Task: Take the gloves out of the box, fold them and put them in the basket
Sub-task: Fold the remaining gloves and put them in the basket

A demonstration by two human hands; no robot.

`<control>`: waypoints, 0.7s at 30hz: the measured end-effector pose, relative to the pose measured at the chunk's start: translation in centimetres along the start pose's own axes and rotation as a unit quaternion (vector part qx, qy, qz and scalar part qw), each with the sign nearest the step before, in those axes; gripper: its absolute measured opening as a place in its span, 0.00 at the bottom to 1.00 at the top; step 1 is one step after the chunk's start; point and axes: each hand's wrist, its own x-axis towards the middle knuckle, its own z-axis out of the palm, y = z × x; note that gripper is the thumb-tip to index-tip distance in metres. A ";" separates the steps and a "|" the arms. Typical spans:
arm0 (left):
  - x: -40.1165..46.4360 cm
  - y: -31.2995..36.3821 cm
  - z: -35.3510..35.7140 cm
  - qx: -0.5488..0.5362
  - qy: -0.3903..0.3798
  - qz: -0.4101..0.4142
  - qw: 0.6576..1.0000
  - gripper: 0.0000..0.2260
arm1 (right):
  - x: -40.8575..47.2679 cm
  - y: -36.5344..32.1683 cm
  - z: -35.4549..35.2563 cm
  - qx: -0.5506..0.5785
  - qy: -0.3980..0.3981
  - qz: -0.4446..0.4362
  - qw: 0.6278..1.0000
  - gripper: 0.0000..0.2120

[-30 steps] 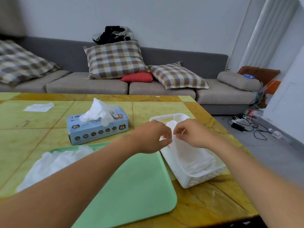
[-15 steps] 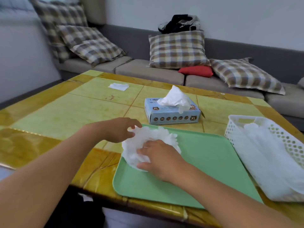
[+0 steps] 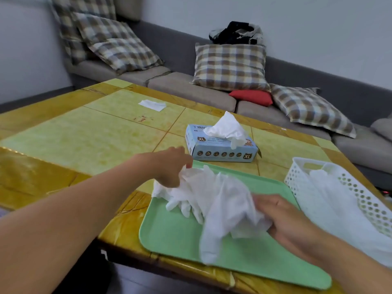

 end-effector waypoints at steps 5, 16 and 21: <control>-1.1 7.4 -2.2 -0.535 0.027 0.076 0.841 0.26 | 0.3 -2.8 -3.3 0.314 0.032 0.099 0.944 0.20; 0.9 13.6 0.9 -0.759 -0.178 -0.016 0.626 0.20 | -1.7 -1.6 -6.2 0.173 0.027 0.062 0.983 0.19; 1.4 14.4 1.0 -0.741 -0.202 -0.052 0.638 0.16 | -2.0 -1.0 -7.1 0.131 0.091 0.109 0.981 0.19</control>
